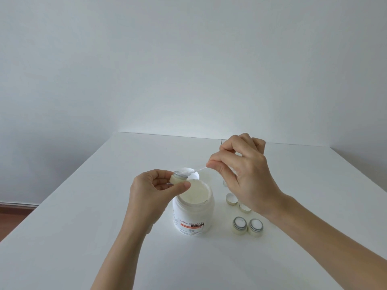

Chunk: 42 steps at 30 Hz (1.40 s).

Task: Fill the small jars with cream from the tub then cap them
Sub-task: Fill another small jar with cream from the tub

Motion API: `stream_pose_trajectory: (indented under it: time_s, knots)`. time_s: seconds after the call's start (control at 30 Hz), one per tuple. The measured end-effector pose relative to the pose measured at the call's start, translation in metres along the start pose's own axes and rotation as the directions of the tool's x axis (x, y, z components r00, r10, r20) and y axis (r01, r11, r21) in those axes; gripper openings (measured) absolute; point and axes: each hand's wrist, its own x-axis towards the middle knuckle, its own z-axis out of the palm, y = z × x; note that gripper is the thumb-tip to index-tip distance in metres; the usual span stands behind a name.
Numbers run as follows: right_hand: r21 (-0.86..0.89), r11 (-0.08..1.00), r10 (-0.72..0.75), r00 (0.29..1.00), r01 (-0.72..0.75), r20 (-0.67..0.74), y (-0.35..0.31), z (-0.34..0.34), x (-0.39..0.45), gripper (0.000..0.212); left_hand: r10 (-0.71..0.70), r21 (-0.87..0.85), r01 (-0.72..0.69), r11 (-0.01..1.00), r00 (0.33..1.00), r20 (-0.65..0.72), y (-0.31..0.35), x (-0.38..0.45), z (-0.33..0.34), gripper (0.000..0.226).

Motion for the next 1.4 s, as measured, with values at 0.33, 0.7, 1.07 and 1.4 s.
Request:
stream_pose_trajectory:
  time_s: [0.33, 0.7, 1.07, 1.4]
  knots:
    - [0.045, 0.943, 0.306, 0.911, -0.330, 0.277, 0.007, 0.008, -0.003, 0.015, 0.012, -0.023, -0.012, 1.000, 1.000, -0.025, -0.009, -0.004, -0.012, 0.030]
    - [-0.181, 0.946, -0.086, 0.748, 0.268, 0.659, -0.001, 0.042, 0.004, 0.033, 0.038, -0.109, -0.040, 0.993, 0.999, -0.017, -0.010, -0.010, -0.018, 0.032]
    - [-0.070, 0.886, 0.378, 0.627, -0.459, 0.681, 0.013, 0.030, 0.003, 0.043, 0.038, -0.132, -0.039, 0.990, 0.999, -0.011, -0.011, -0.010, -0.017, 0.033]
    - [0.058, 0.533, 0.645, 0.450, -0.844, 0.618, 0.033, 0.008, 0.010, 0.029, 0.033, -0.083, -0.035, 0.996, 0.999, -0.029, -0.009, -0.010, -0.011, 0.033]
